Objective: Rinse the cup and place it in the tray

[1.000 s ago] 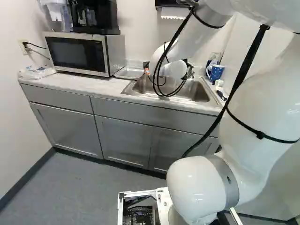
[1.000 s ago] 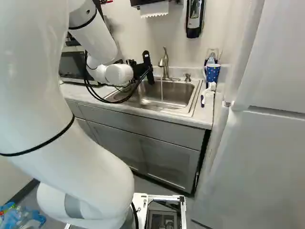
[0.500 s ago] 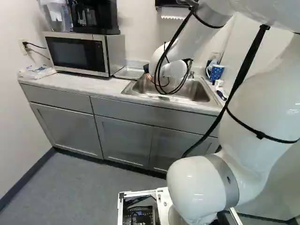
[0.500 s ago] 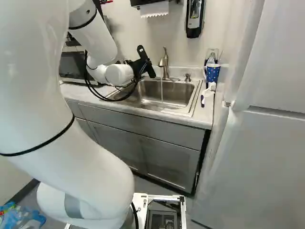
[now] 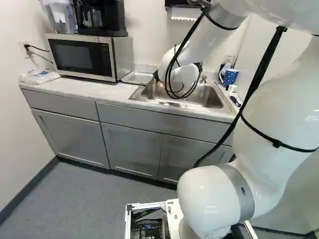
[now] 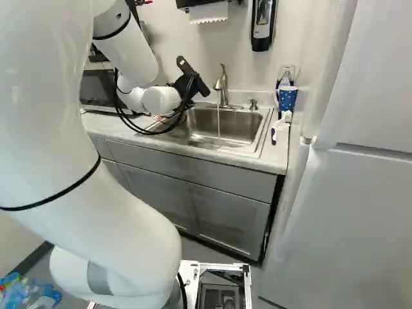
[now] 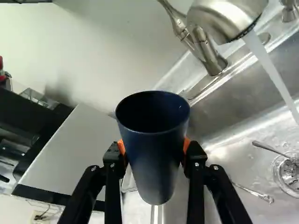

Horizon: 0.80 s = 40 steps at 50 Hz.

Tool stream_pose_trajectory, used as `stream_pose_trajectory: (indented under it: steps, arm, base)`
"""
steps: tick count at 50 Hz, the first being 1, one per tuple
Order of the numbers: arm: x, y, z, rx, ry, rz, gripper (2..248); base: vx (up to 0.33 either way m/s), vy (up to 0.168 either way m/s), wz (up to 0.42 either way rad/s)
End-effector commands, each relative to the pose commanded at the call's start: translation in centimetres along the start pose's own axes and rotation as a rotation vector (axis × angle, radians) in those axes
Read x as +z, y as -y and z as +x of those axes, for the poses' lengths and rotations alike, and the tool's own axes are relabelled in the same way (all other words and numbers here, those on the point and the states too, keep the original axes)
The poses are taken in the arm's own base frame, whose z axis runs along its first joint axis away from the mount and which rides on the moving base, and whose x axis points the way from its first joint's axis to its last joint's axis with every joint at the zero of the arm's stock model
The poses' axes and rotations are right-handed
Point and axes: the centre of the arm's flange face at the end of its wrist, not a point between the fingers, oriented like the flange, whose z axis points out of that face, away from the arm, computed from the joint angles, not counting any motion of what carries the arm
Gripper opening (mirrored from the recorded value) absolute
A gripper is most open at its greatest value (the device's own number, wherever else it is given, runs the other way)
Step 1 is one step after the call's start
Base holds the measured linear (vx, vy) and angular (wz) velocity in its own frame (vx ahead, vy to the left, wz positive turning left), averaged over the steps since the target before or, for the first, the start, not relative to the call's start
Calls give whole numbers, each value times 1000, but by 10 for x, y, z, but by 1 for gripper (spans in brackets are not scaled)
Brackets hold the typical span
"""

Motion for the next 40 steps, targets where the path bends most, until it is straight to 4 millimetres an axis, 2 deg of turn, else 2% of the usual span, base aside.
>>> stream_pose_trajectory:
  steps: [40]
  arm:
    - [0, 0, 0, -420, 0, 0, 126]
  base:
    - [0, 0, 0]
